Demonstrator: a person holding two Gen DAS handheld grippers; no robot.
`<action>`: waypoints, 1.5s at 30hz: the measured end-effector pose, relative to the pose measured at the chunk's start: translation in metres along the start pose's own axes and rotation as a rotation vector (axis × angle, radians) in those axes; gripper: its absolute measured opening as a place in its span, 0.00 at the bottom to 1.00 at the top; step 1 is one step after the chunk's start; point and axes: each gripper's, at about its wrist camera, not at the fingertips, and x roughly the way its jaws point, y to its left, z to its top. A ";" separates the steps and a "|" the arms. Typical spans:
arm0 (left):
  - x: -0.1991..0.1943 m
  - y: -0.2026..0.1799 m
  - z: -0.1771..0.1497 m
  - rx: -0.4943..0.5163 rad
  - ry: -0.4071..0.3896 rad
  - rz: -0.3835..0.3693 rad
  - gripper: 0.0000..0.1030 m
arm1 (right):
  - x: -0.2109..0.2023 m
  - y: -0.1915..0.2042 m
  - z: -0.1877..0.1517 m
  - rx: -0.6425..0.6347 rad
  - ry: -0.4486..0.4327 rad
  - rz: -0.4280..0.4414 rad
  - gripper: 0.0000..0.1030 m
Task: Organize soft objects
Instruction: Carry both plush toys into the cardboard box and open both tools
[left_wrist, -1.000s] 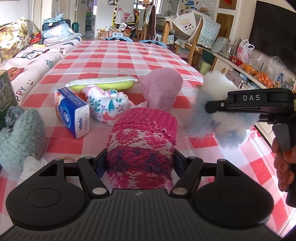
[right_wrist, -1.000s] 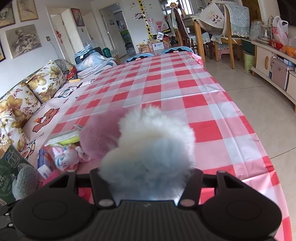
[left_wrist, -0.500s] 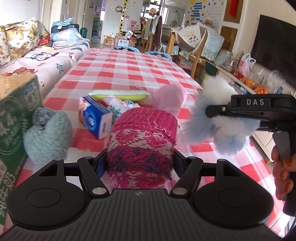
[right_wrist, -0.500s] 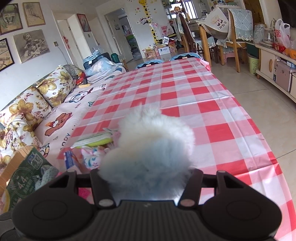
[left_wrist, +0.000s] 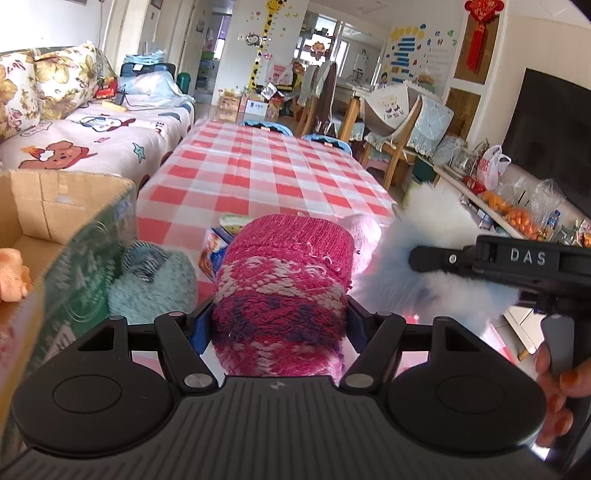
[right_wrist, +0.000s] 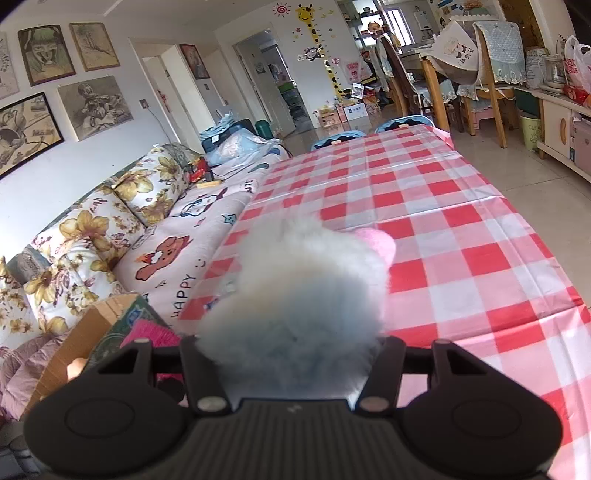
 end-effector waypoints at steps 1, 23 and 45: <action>-0.002 0.002 0.001 0.000 -0.005 0.001 0.83 | -0.001 0.004 -0.001 -0.001 -0.003 0.009 0.54; -0.043 0.039 0.020 -0.047 -0.122 0.067 0.83 | -0.003 0.083 -0.001 -0.073 -0.043 0.167 0.54; -0.053 0.110 0.033 -0.256 -0.176 0.289 0.83 | 0.047 0.187 -0.025 -0.141 0.087 0.388 0.54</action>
